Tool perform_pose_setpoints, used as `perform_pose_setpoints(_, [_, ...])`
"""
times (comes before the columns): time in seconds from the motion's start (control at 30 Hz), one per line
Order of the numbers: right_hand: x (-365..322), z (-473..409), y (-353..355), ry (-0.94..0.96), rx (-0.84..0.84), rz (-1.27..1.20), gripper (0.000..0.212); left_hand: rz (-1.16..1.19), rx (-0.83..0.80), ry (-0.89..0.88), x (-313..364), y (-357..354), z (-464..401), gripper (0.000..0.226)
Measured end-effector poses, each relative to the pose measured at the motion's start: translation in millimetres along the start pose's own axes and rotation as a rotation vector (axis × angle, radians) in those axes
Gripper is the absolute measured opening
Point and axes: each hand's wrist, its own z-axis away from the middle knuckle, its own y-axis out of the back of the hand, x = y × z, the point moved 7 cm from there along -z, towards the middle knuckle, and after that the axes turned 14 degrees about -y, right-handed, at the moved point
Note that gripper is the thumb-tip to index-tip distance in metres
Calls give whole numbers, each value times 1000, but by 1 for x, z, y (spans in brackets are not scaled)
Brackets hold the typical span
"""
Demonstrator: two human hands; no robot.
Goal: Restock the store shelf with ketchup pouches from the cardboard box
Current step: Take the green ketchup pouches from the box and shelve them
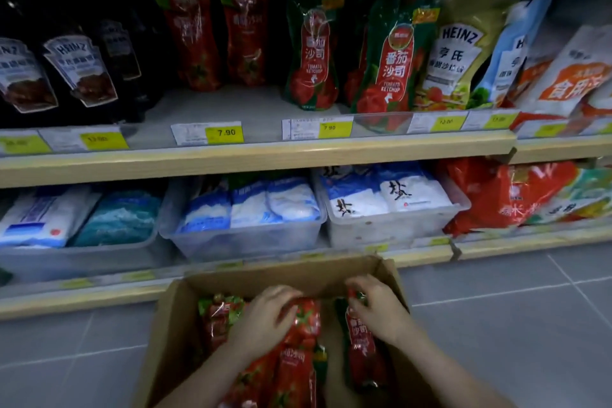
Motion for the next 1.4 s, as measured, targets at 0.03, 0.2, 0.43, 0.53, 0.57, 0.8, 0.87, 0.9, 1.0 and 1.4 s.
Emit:
perform_pose_setpoints(0.03, [9,-2,-9,-32,-10,-6,35,-3,-28,15,-6,-11,5,30])
perform_pose_setpoints(0.2, [48,-6,-58,-148,-73,1,39,-123,-259,40,-29,-63,33,48])
perform_pose_setpoints(0.43, [77,-12,-97,-184,-125,168,65,-159,-274,14,-45,-80,48,61])
perform_pose_setpoints(0.53, [81,-9,-101,-191,-134,122,66,-163,-281,20,-45,-81,49,63])
perform_pose_setpoints(0.57, [82,-6,-103,-187,-153,118,67,-160,-283,22,-45,-81,49,63])
perform_pose_setpoints(0.8, [79,7,-108,-176,-183,-2,55,-162,-279,24,-44,-81,48,63])
perform_pose_setpoints(0.87, [79,-7,-98,-192,-147,-40,55,-151,-270,23,-45,-82,49,64])
perform_pose_setpoints(0.9, [78,-15,-97,-206,-153,-48,56,-146,-265,18,-46,-82,49,65])
perform_pose_setpoints(1.0, [77,-31,-106,-247,-202,-31,58,-149,-247,8,-51,-84,49,65])
perform_pose_setpoints(1.4, [67,-36,-102,-186,-237,12,23,-149,-245,-11,-53,-87,52,66])
